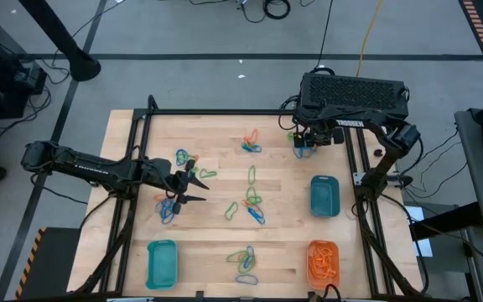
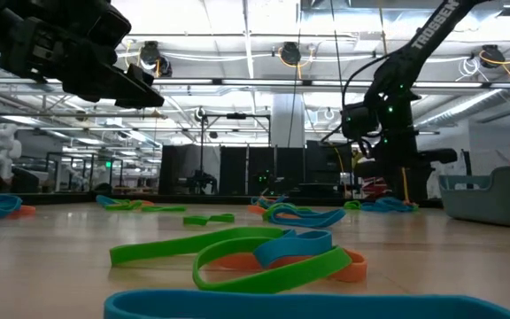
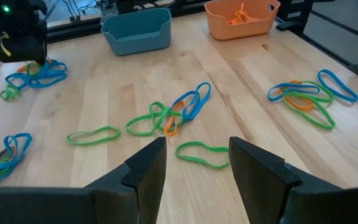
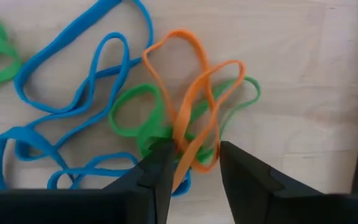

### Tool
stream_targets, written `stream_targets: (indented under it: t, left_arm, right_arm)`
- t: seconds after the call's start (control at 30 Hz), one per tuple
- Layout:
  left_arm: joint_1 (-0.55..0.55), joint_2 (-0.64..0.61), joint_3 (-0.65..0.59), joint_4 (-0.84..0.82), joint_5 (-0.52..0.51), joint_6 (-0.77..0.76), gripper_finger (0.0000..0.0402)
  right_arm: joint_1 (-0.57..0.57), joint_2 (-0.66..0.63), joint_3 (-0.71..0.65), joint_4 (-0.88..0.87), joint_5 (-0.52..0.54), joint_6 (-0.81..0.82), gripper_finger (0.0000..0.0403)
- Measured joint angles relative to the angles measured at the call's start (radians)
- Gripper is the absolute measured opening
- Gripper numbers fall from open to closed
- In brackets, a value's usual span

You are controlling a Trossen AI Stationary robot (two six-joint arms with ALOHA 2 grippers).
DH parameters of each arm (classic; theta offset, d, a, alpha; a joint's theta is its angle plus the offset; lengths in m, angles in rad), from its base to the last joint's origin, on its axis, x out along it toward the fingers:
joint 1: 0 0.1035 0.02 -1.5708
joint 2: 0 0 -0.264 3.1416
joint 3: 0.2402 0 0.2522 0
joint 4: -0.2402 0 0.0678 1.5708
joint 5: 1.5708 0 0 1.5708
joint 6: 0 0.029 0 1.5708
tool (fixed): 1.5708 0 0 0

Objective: Sort rubber bands into baskets
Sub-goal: Put the orange rubber band into the orange bin

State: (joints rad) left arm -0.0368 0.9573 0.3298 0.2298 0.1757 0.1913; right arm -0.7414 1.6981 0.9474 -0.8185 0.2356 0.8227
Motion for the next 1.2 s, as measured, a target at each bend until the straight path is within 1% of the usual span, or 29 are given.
stream_targets:
  t: [0.07, 0.17, 0.37, 0.43, 0.57, 0.63, 0.7, 0.83, 1.07, 1.2]
  left_arm:
    - [0.000, 0.000, 0.000, 0.000, 0.000, 0.000, 0.0183]
    - [0.000, 0.000, 0.000, 0.000, 0.000, 0.000, 0.0183]
    - [0.000, 0.000, 0.000, 0.000, -0.002, 0.000, 0.0183]
    - [0.000, 0.000, 0.000, 0.000, -0.062, -0.006, 0.0183]
    - [0.000, 0.000, 0.000, -0.008, -0.306, -0.028, 0.0183]
    - [0.000, 0.000, 0.000, -0.012, -0.363, -0.028, 0.0183]
    - [0.000, 0.000, 0.000, -0.011, -0.362, -0.028, 0.0183]
    - [0.000, 0.000, 0.000, -0.002, -0.321, -0.027, 0.0183]
    - [0.000, 0.000, 0.000, -0.003, -0.308, -0.027, 0.0183]
    - [0.000, 0.000, 0.000, -0.003, -0.306, -0.027, 0.0183]
  right_arm:
    - [0.001, 0.000, 0.000, 0.000, 0.000, -0.006, 0.0107]
    - [0.001, 0.000, 0.000, -0.001, -0.002, -0.031, 0.0082]
    - [0.001, 0.000, 0.000, -0.006, -0.006, -0.042, 0.0011]
    - [0.001, -0.001, 0.001, -0.020, -0.006, -0.042, 0.0006]
    - [0.001, -0.009, 0.013, -0.078, -0.003, -0.042, 0.0003]
    - [0.001, -0.024, 0.022, -0.095, 0.003, -0.042, 0.0002]
    - [0.002, -0.047, 0.032, -0.103, 0.023, -0.042, 0.0001]
    - [0.004, -0.112, 0.052, -0.101, 0.029, -0.034, 0.0001]
    - [0.020, -0.233, 0.060, -0.105, 0.021, -0.023, 0.0000]
    - [0.039, -0.304, 0.060, -0.105, 0.037, -0.045, 0.0000]
